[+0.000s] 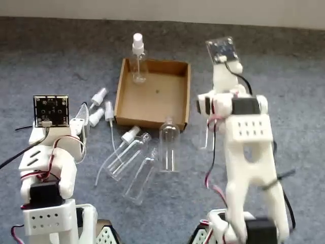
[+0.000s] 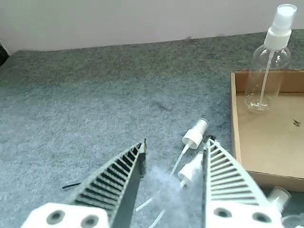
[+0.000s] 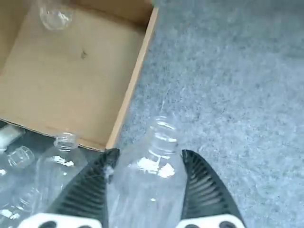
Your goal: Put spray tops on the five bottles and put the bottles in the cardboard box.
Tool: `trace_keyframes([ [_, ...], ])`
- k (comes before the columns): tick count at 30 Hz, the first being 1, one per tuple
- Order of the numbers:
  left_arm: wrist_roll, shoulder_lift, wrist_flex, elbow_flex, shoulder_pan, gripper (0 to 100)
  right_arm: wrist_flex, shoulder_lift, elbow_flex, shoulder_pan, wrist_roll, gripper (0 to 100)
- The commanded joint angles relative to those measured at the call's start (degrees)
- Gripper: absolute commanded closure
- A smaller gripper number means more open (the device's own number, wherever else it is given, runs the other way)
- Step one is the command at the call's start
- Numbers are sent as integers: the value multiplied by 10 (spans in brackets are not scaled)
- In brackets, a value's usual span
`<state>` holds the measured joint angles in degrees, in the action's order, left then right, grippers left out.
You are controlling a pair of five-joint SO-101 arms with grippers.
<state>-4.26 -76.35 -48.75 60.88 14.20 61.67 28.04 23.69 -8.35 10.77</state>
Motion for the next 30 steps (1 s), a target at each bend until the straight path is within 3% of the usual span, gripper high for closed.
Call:
trace_keyframes([
  [1,4,98,-51,-98,7,822,-101,171,153,4,-17,994],
  [4,3,202,-92,-168,7,822,-128,257,255,3,-18,994],
  [10,-47,427,-143,-343,7,822,-129,340,288,-45,-15,994],
  [15,-83,609,-145,-476,6,822,-131,390,335,-50,-15,994],
  [30,-103,1058,-144,-876,0,822,-132,509,423,-82,-18,994],
])
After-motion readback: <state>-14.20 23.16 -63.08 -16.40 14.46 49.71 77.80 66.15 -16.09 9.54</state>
